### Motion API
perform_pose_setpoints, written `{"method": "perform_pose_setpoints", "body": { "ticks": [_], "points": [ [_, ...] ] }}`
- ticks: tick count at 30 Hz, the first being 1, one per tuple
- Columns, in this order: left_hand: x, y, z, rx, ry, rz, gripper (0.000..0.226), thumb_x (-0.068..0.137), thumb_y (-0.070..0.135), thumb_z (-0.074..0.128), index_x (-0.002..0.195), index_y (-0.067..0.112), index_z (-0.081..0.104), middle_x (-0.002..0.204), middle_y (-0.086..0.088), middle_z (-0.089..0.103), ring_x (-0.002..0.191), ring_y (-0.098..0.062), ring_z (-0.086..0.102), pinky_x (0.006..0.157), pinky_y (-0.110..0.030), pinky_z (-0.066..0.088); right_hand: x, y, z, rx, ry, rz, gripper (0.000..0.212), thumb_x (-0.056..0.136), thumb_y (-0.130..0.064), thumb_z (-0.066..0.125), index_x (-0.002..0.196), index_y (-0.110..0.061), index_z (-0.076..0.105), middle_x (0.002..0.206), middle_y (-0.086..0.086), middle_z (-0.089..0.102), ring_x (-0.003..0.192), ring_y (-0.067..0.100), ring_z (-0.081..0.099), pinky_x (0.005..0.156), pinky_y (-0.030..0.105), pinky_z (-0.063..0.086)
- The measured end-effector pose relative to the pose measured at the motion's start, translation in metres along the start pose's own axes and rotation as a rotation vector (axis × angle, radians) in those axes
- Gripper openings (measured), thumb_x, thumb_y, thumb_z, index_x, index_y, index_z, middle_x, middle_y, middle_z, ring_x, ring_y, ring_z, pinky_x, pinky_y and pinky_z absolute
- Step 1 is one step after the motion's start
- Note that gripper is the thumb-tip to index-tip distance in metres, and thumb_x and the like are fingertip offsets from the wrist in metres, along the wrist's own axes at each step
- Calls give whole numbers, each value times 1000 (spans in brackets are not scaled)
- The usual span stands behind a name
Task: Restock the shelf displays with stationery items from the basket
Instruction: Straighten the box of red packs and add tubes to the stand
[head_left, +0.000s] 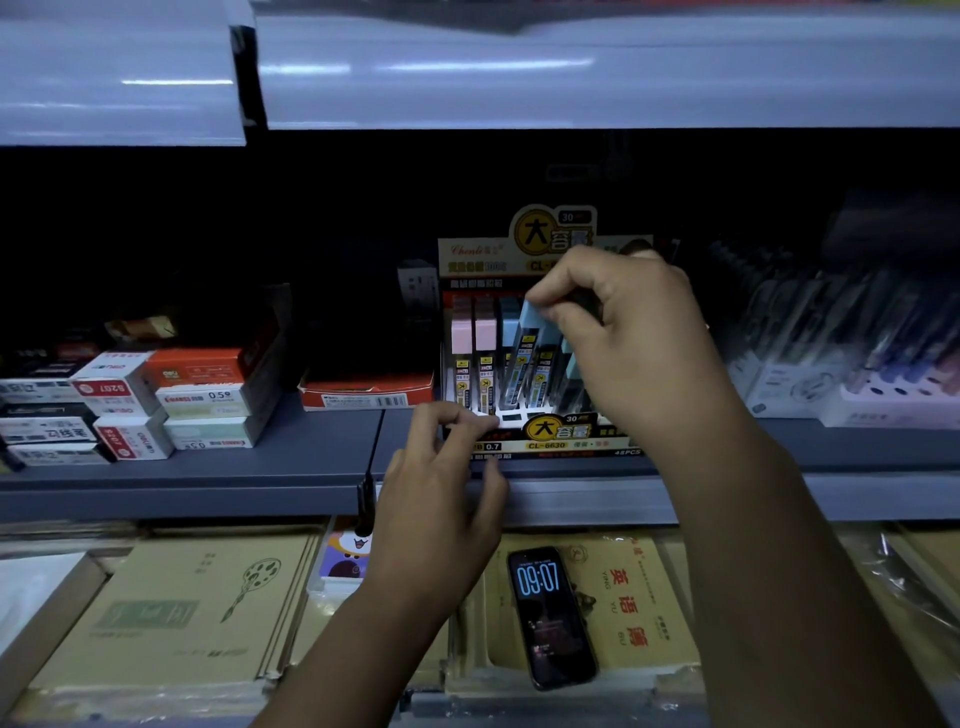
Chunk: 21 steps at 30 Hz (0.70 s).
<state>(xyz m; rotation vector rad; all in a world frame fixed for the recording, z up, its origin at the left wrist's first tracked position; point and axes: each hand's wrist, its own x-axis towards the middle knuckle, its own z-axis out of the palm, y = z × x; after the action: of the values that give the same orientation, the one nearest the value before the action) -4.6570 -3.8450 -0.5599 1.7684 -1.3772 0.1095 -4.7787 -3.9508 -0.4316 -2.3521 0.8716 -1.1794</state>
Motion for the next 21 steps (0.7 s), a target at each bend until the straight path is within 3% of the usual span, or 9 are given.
{"method": "perform_pose_setpoints", "body": {
  "ticks": [2, 5, 8, 11, 17, 21],
  "points": [
    [0, 0, 0, 0, 3, -3, 29, 96, 26, 59, 125, 29, 60, 122, 13, 42, 93, -13, 57, 79, -44, 54, 0, -1, -1, -9, 2, -14, 19, 97, -13, 63, 100, -28, 73, 93, -17, 44, 83, 1, 52, 71, 15, 46],
    [-1, 0, 0, 7, 0, -11, 30, 96, 27, 59, 126, 30, 60, 122, 14, 41, 93, -13, 56, 78, -44, 54, 0, -2, 0, -29, 31, -77, 17, 95, -8, 63, 97, -20, 74, 79, -28, 41, 91, 13, 50, 77, 34, 51],
    [-1, 0, 0, 9, -3, -9, 30, 97, 27, 59, 127, 31, 59, 123, 14, 41, 94, -12, 56, 78, -43, 54, 2, 0, 4, -69, 16, -119, 19, 95, -5, 60, 96, -19, 71, 84, -19, 58, 100, 17, 47, 81, 43, 49],
    [-1, 0, 0, 6, -5, -11, 31, 97, 28, 59, 128, 32, 58, 123, 15, 41, 93, -12, 55, 78, -43, 54, 4, 1, 6, -76, 1, -133, 20, 94, -4, 58, 97, -20, 70, 91, -8, 65, 101, 19, 46, 82, 43, 48],
    [-2, -2, 0, 2, -13, -15, 32, 97, 29, 58, 128, 34, 58, 124, 16, 40, 93, -13, 56, 78, -43, 54, 6, 8, -1, -76, 15, -96, 18, 95, -8, 60, 95, -23, 70, 80, -19, 56, 98, 13, 43, 85, 43, 47],
    [-1, -3, 0, 3, -13, -15, 33, 96, 27, 59, 128, 33, 57, 125, 15, 40, 92, -13, 57, 77, -44, 54, 4, 3, 5, -129, 15, -130, 18, 96, -10, 60, 97, -24, 71, 89, -12, 62, 102, 18, 45, 85, 42, 46]
  ]
}}
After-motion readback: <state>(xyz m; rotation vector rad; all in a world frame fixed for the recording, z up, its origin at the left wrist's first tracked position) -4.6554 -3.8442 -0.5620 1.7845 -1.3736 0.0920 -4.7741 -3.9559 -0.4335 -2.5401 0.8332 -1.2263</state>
